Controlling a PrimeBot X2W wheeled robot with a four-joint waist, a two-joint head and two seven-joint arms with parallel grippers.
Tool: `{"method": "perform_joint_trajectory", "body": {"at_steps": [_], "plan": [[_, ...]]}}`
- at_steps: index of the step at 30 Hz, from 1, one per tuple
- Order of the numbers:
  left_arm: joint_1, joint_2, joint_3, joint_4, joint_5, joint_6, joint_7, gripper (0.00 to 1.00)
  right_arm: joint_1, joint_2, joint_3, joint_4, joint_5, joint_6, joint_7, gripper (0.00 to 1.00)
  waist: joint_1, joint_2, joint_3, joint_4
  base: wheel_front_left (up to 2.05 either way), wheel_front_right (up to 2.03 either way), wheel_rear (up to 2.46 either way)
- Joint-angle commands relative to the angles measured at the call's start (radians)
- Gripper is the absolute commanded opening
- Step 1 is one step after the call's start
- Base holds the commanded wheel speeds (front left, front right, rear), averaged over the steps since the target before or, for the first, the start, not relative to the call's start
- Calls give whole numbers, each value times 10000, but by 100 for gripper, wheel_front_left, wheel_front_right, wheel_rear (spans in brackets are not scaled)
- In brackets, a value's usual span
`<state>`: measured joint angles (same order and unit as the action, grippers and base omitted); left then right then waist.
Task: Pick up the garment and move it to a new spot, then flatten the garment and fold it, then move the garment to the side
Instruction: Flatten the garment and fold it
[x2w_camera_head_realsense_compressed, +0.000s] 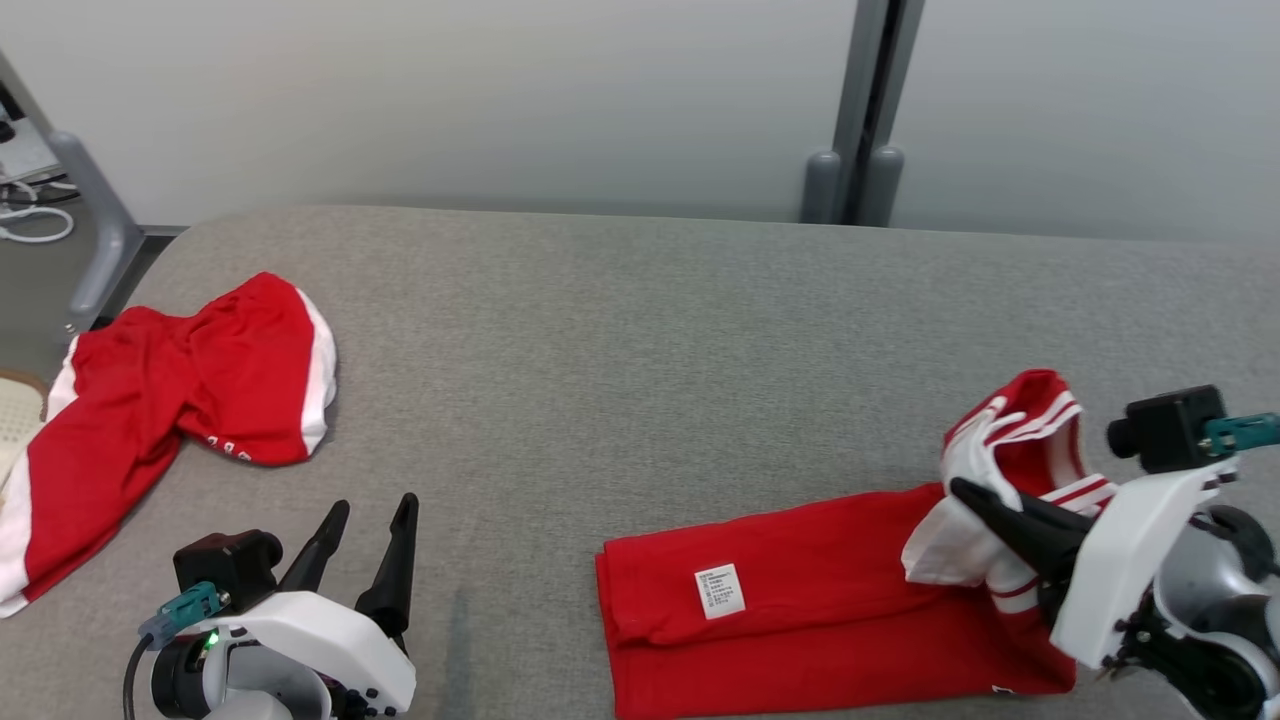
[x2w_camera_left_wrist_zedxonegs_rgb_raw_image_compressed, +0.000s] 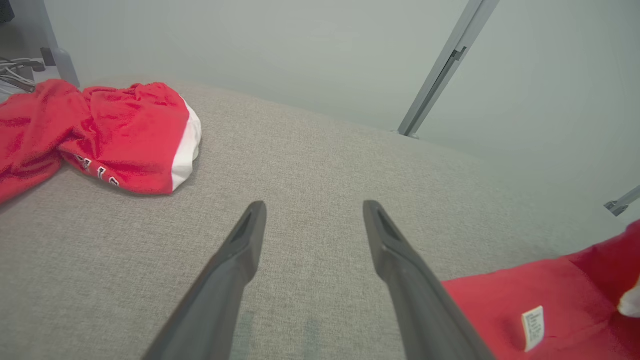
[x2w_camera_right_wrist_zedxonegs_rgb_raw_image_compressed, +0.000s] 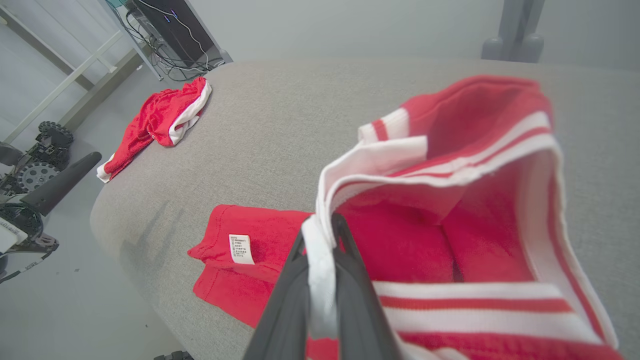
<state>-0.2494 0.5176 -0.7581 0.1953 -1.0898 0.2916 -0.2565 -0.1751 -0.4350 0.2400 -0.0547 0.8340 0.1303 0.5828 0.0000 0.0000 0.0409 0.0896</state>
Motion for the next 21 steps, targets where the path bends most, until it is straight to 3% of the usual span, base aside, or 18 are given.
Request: {"method": "perform_joint_trajectory", "body": {"at_steps": [1,9,21], "plan": [[100,-44,31,41,-7,-25,-26,100,69,229,89,-164,-120,11,179,0,0,0,-6,259,0,0,0],[46,-280,50,254,-3,-175,-48,100,-213,1221,725,282,-620,11,687,0,0,0,52,1186,0,0,0],[11,-422,49,491,56,-280,-46,100,-546,1913,1701,1141,-481,14,855,0,0,0,75,2109,0,0,0]]}}
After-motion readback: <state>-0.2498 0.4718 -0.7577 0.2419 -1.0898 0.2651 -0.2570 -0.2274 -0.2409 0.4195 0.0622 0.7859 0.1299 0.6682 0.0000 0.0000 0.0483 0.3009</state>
